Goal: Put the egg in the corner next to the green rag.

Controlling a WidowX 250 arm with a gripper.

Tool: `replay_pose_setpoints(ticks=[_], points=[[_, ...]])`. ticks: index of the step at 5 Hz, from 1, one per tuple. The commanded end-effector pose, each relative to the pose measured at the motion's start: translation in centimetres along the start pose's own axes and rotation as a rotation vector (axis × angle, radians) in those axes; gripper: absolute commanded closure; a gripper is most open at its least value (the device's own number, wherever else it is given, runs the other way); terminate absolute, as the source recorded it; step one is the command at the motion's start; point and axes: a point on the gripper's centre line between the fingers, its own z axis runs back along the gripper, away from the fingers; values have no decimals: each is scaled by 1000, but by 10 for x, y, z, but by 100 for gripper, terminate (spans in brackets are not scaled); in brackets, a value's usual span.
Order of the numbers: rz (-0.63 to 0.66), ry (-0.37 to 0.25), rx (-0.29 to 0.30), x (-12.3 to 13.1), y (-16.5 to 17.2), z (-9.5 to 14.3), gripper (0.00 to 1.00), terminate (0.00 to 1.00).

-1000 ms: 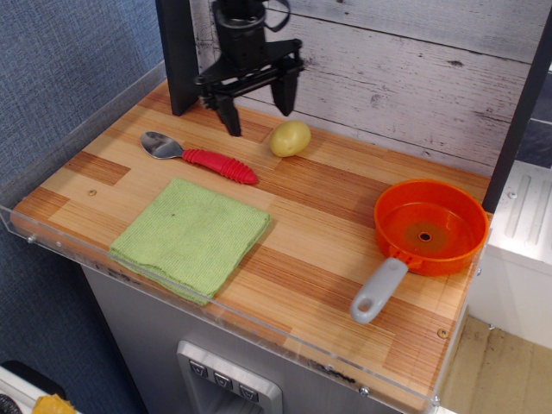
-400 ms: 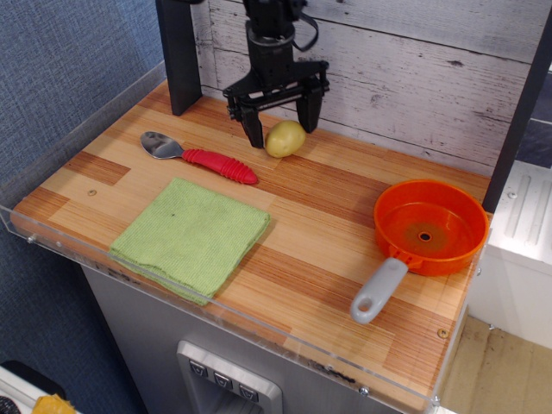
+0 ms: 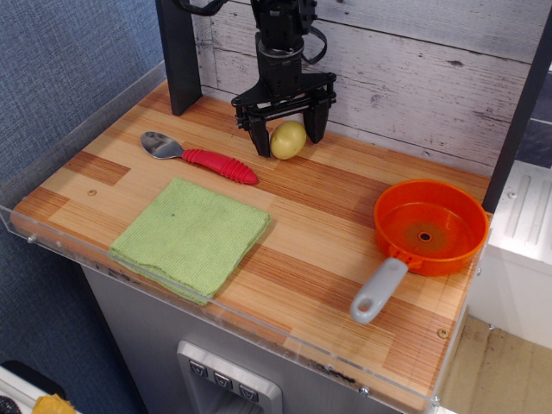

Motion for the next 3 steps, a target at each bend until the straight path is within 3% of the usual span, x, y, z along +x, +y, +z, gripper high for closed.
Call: replay_pose_setpoints(ticks=[1, 3], points=[[17, -46, -37, 0, 3, 16, 100, 0], [37, -50, -24, 0, 8, 29, 100, 0]])
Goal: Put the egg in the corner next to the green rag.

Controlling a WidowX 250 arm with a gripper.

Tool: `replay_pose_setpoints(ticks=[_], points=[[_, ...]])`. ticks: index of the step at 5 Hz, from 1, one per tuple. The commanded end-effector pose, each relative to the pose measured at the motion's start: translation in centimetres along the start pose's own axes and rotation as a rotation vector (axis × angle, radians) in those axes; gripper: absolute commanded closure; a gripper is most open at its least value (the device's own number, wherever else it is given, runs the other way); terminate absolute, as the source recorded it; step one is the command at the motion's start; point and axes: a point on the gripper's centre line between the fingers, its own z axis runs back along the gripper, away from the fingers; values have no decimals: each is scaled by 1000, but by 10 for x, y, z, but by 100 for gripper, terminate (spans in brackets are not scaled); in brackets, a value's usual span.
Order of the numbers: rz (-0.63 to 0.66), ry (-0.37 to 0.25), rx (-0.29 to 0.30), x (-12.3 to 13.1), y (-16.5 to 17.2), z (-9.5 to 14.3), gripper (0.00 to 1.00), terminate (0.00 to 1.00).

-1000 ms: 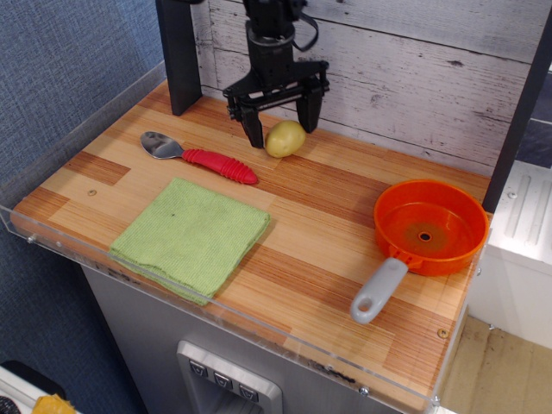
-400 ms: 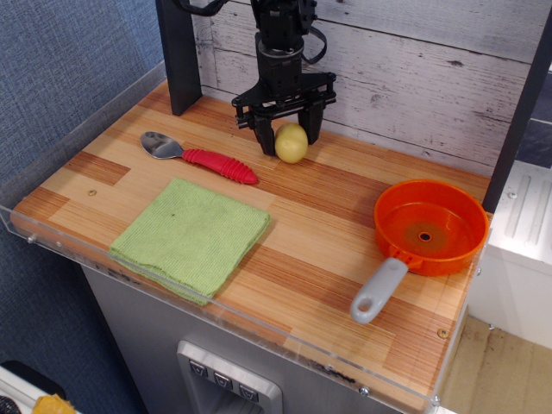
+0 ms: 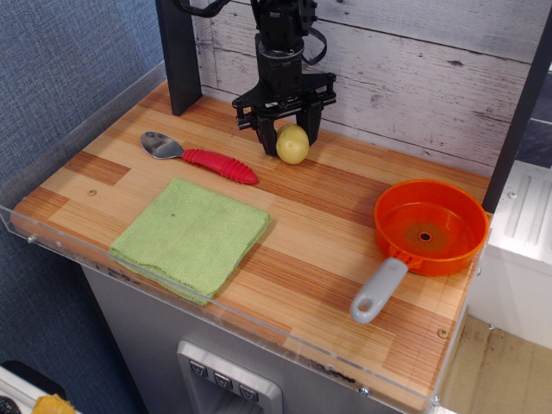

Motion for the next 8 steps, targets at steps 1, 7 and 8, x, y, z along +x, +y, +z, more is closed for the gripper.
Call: replay_pose_setpoints(ticks=[1, 7, 8], points=[[36, -67, 9, 3, 18, 48, 100, 0], [244, -97, 108, -21, 186, 78, 100, 0], [215, -119, 133, -11, 196, 60, 100, 0]])
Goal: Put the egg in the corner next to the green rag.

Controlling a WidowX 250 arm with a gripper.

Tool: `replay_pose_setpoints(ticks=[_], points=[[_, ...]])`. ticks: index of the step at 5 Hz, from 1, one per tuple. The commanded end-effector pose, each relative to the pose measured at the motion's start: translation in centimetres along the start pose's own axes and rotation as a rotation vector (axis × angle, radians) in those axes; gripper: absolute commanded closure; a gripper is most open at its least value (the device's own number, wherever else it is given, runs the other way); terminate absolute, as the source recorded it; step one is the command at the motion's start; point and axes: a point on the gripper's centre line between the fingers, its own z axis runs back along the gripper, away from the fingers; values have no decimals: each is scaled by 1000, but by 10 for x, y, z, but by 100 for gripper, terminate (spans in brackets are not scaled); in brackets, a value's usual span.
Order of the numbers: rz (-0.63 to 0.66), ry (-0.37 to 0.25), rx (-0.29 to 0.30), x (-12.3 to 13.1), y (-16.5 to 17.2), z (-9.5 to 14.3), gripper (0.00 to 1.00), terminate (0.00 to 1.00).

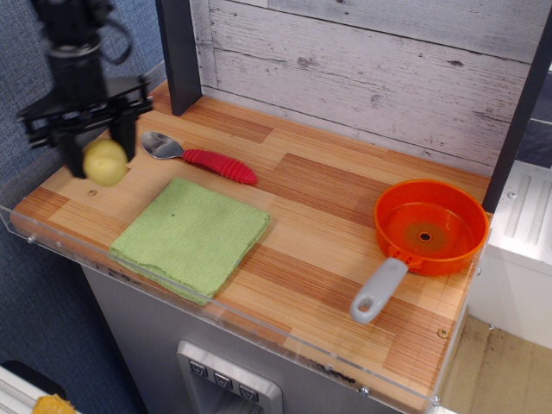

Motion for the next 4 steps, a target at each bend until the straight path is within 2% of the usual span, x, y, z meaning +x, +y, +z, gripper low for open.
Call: replay_pose_setpoints(ticks=[1, 2, 4], points=[[-35, -63, 27, 10, 18, -22, 100, 0], [-13, -46, 18, 11, 23, -35, 100, 0], [17, -63, 14, 12, 26, -42, 100, 0]])
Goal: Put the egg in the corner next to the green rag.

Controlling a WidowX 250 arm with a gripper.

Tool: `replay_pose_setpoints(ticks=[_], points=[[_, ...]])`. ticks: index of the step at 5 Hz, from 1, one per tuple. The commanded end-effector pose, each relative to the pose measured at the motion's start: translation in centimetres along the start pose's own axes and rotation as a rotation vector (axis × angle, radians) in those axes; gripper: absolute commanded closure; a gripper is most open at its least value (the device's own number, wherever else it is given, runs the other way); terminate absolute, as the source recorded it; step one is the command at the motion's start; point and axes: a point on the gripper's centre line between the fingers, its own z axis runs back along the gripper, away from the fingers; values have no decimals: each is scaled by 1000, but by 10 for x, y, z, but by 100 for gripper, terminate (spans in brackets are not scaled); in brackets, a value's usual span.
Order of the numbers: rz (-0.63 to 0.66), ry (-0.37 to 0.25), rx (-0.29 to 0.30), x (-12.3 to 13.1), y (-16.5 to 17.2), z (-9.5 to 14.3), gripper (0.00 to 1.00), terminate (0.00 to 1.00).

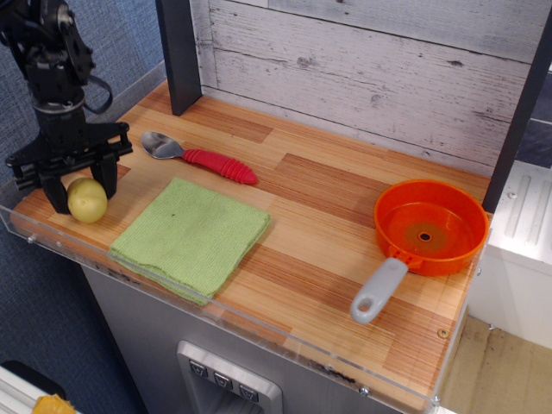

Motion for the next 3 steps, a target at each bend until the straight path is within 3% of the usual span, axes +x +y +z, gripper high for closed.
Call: replay_pose_setpoints(ticks=[1, 2, 3], points=[[28, -41, -18, -3, 13, 4, 100, 0], [36, -43, -17, 0, 15, 6, 0, 0], [69, -47, -5, 2, 17, 12, 0, 0]])
